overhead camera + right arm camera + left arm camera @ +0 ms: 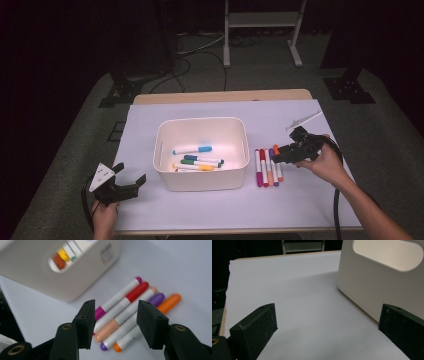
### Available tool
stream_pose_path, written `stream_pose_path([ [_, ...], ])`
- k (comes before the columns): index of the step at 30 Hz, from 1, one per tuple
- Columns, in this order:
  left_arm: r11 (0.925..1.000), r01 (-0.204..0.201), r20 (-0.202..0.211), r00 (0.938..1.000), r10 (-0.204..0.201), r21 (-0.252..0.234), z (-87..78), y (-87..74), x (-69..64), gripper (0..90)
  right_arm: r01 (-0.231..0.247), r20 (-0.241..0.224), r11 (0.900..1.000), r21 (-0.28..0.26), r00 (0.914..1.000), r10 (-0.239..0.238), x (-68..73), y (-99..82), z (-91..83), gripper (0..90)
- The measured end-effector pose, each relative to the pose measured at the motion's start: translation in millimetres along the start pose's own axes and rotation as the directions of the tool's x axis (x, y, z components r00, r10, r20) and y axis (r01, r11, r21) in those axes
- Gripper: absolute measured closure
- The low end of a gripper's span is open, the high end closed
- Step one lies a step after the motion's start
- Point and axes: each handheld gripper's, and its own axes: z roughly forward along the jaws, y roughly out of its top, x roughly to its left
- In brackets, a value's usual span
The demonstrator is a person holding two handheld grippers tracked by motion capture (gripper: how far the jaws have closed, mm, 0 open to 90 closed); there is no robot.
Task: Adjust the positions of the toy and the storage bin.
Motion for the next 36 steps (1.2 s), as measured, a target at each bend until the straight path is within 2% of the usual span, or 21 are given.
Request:
stream_pose_path([
  [7,1.0,-0.001,0.003,1.0,0.001,0.0,-0.1,0.0,0.1,0.6,-0.072,0.048,0.9971,0.026,0.9964,0.07,-20.5,-17.0,20.3,48.3],
  [13,1.0,-0.003,0.005,1.0,0.003,-0.004,-0.2,-0.1,-0.1,0.6,-0.075,0.134,0.9951,0.064,0.9888,0.066,-27.5,-21.8,39.6,50.3],
  [14,1.0,-0.003,0.006,1.0,0.003,-0.004,-0.2,-0.1,0.0,0.6,-0.084,0.153,0.9943,0.066,0.9855,0.073,-28.4,-22.4,42.2,50.9],
  [18,1.0,-0.002,0.006,1.0,0.002,-0.003,-0.3,-0.1,0.1,0.6,-0.097,0.181,0.9922,0.078,0.98,0.081,-33.3,-25.7,48.9,51.9],
  [19,1.0,-0.002,0.006,1.0,0.002,-0.003,-0.3,-0.1,0.2,0.6,-0.107,0.182,0.9912,0.079,0.9791,0.091,-34.7,-26.6,49.1,52.2],
  [21,1.0,-0.002,0.007,1.0,0.002,-0.002,-0.3,-0.1,0.3,0.5,-0.106,0.219,0.9902,0.091,0.9722,0.084,-36.0,-28.9,48.8,52.9],
  [23,1.0,-0.002,0.007,1.0,0.002,-0.003,-0.3,-0.1,0.2,0.5,-0.116,0.235,0.989,0.092,0.9677,0.092,-38.3,-32.9,47.4,53.9],
  [25,1.0,-0.001,0.006,1.0,0.001,-0.003,-0.2,-0.1,0.1,0.5,-0.132,0.262,0.987,0.091,0.9594,0.105,-41.2,-39.2,44.5,56.0],
  [30,1.0,-0.003,0.005,1.0,0.003,-0.002,-0.2,-0.1,0.0,0.5,-0.158,0.298,0.9844,0.077,0.9458,0.129,-46.5,-50.2,38.1,65.8],
  [34,1.0,-0.002,0.005,1.0,0.002,-0.003,-0.1,-0.1,-0.1,0.5,-0.167,0.318,0.9837,0.066,0.9381,0.138,-49.4,-55.7,34.3,74.6],
  [36,1.0,-0.003,0.005,1.0,0.003,-0.003,-0.1,-0.1,-0.2,0.6,-0.177,0.313,0.9824,0.06,0.9378,0.15,-50.9,-56.6,33.3,75.0],
])
